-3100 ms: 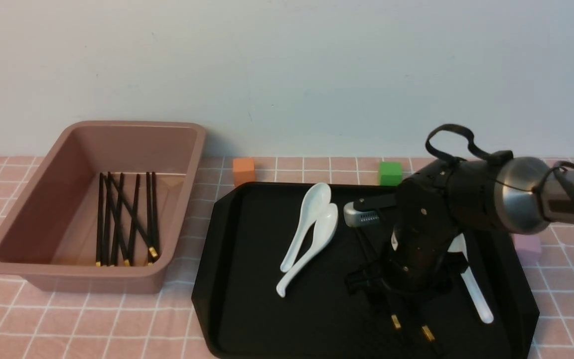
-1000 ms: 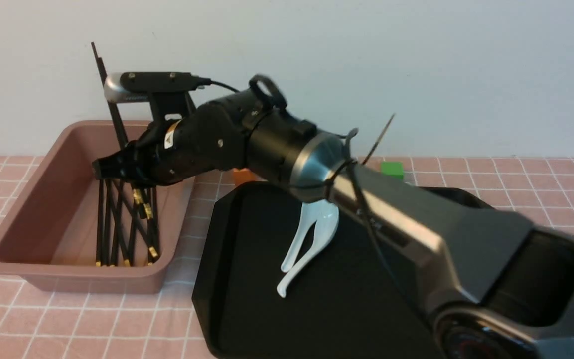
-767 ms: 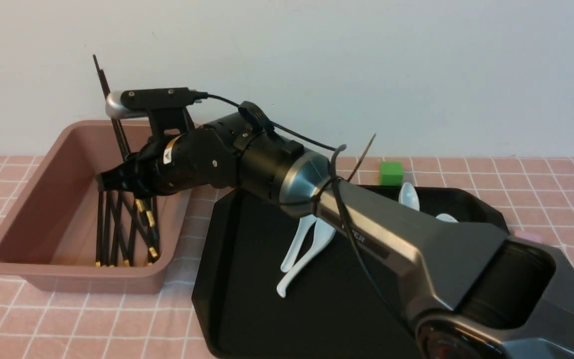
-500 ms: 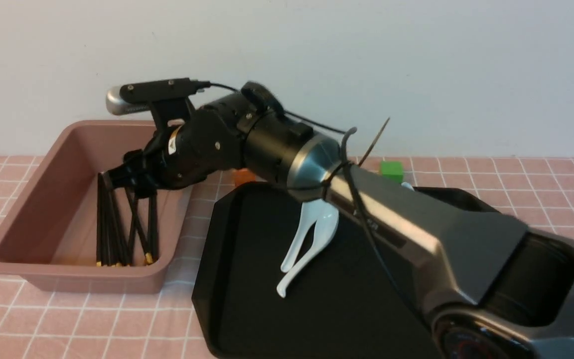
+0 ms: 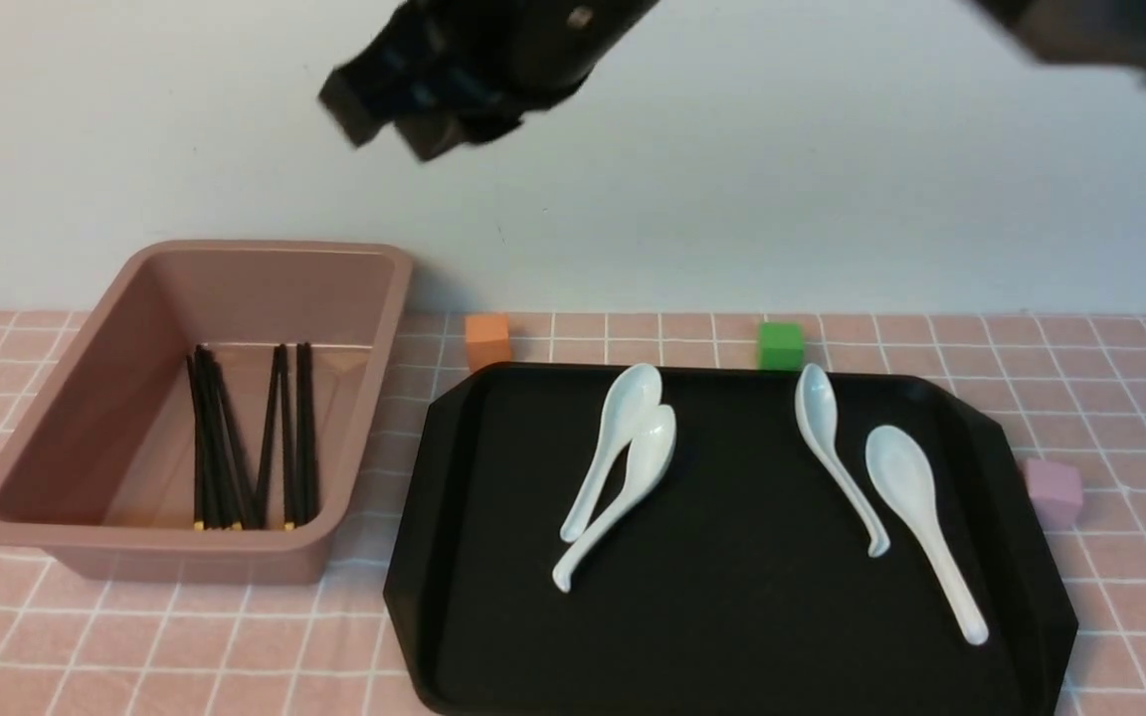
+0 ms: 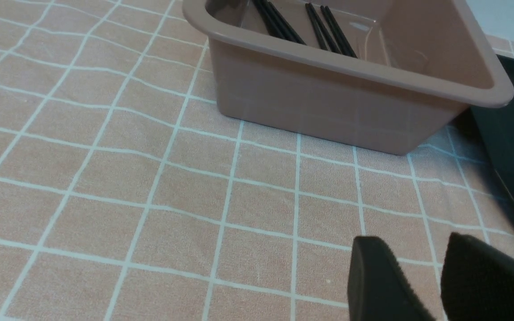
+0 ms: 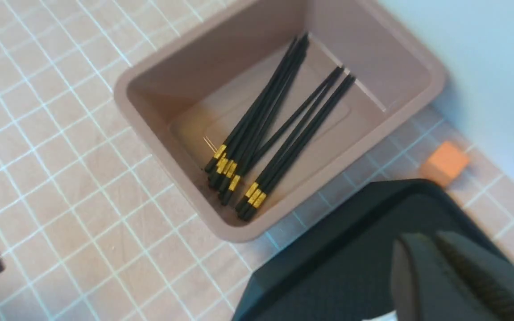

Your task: On pink tablecloth take chopsticks from black tray and put them in box.

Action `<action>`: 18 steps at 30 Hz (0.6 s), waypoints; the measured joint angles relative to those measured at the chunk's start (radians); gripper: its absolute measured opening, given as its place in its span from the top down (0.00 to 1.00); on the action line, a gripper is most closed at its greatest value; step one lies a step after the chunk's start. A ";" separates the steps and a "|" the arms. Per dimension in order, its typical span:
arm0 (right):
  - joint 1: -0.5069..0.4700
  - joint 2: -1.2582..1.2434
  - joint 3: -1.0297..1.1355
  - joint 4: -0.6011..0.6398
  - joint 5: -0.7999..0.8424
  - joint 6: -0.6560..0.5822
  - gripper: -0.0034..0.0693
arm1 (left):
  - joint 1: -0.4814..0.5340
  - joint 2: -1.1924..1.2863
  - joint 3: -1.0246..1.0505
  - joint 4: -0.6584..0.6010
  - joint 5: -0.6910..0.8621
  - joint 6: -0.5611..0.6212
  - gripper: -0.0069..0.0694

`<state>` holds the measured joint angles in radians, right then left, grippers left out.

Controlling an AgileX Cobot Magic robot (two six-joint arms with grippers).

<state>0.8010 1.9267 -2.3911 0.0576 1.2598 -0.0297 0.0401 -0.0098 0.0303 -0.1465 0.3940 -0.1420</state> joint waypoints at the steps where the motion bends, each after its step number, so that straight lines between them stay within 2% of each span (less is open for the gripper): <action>1: 0.000 -0.017 0.020 0.000 0.001 0.001 0.95 | 0.000 0.000 0.000 0.000 0.000 0.000 0.60; 6: 0.000 -0.163 0.189 -0.027 0.006 0.046 0.97 | 0.000 0.000 0.000 0.000 0.000 0.000 0.60; 12: 0.000 -0.359 0.512 -0.058 0.008 0.149 0.97 | 0.000 0.000 0.000 0.000 0.000 0.000 0.60; 18: 0.000 -0.458 0.656 -0.058 0.008 0.179 0.97 | 0.000 0.000 0.000 0.000 0.000 0.000 0.60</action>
<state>0.8010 1.4689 -1.7353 0.0000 1.2680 0.1495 0.0401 -0.0098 0.0303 -0.1465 0.3940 -0.1420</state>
